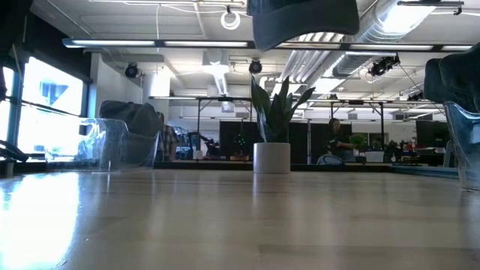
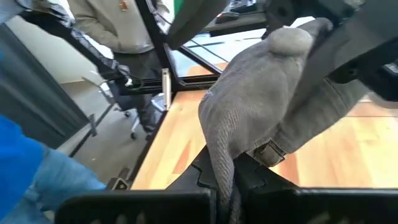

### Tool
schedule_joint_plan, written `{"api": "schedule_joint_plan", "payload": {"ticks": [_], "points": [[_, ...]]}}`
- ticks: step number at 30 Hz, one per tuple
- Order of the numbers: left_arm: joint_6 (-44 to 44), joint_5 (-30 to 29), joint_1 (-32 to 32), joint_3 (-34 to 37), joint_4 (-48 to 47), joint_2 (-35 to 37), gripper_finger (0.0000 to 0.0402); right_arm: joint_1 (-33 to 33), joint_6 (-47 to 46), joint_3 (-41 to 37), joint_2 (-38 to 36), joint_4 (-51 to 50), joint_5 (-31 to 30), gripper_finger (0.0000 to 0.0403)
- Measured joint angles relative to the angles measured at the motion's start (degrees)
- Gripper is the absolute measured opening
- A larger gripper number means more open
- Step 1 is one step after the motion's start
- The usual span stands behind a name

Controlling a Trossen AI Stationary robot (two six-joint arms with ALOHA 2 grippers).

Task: Pick & Place hat
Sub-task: Put the gray cap into the top transparent bin

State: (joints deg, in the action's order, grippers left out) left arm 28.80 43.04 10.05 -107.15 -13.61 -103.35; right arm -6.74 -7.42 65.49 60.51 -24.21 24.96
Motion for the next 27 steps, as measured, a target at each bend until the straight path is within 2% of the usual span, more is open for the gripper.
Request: {"api": "schedule_joint_plan", "payload": {"ticks": [5, 8, 12, 20, 23, 27], "points": [[-0.60, -0.54, -0.46, -0.03, -0.24, -0.01, 0.0228, 0.00, 0.05, 0.00, 0.00, -0.04, -0.60, 0.0000], [-1.38, -0.58, -0.37, -0.04, -0.46, -0.02, 0.0206, 0.00, 0.04, 0.00, 0.00, -0.02, -0.62, 0.0000], [-1.44, -0.18, -0.31, -0.04, -0.48, -0.04, 0.0152, 0.00, 0.16, 0.00, 0.00, -0.02, -0.63, 0.0000], [-2.30, 1.55, -0.29, -0.04, -0.42, -0.11, 0.0012, 0.00, 0.41, 0.00, 0.00, 0.28, -0.60, 0.0002], [-3.04, 1.88, -0.28, -0.04, -0.28, -0.11, 0.0013, 0.00, 0.27, 0.00, 0.00, 0.48, -1.63, 0.0018], [-3.15, 5.78, 0.68, -0.04, -0.46, 0.26, 0.0004, 0.00, -0.07, 0.00, -0.24, 1.39, -3.66, 0.0068]]}}
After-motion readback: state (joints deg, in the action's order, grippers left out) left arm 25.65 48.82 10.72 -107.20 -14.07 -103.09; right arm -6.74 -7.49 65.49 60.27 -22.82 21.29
